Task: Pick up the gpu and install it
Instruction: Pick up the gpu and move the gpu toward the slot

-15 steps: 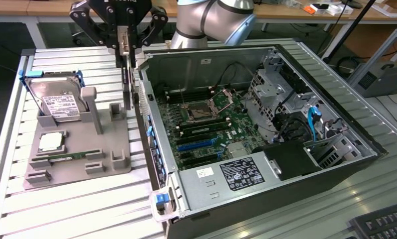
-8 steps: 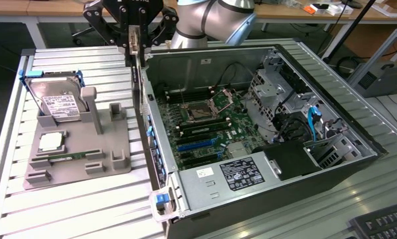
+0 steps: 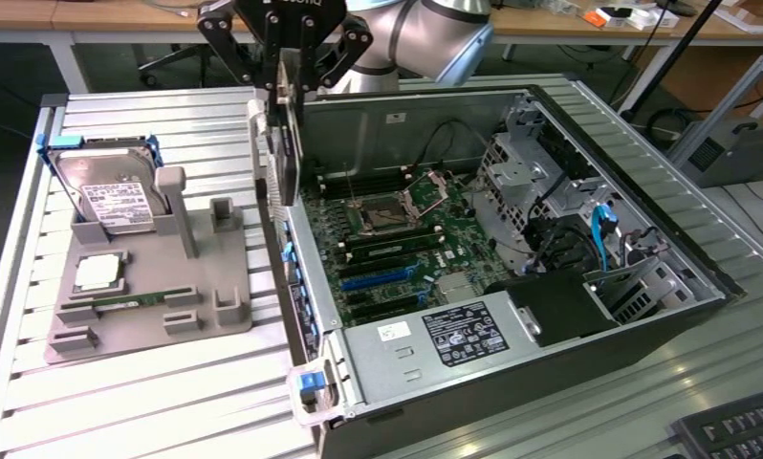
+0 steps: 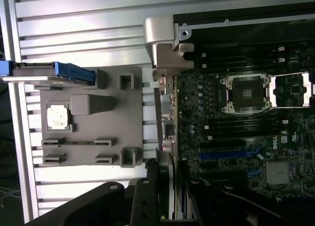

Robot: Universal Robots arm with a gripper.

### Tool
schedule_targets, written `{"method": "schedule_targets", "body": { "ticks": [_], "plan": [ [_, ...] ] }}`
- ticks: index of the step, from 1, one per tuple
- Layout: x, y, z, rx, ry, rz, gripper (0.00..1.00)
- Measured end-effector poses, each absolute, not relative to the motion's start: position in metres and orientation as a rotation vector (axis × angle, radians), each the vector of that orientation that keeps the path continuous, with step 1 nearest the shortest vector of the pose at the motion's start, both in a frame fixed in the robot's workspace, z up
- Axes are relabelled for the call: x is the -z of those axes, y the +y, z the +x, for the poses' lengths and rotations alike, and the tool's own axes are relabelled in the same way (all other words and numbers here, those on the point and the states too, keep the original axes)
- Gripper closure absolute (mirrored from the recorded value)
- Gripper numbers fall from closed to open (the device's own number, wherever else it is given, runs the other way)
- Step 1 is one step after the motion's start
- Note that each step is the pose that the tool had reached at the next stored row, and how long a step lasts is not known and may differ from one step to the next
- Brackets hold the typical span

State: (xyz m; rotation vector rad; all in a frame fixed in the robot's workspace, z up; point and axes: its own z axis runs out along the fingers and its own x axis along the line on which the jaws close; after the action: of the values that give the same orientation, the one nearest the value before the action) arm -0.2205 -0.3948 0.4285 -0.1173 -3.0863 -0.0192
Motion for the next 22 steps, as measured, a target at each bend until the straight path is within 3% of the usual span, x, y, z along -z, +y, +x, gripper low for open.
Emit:
{"method": "schedule_targets", "body": {
  "ticks": [22],
  "plan": [
    [-0.427, -0.396, -0.183, 0.016, -3.036, -0.116, 0.73]
  ]
}}
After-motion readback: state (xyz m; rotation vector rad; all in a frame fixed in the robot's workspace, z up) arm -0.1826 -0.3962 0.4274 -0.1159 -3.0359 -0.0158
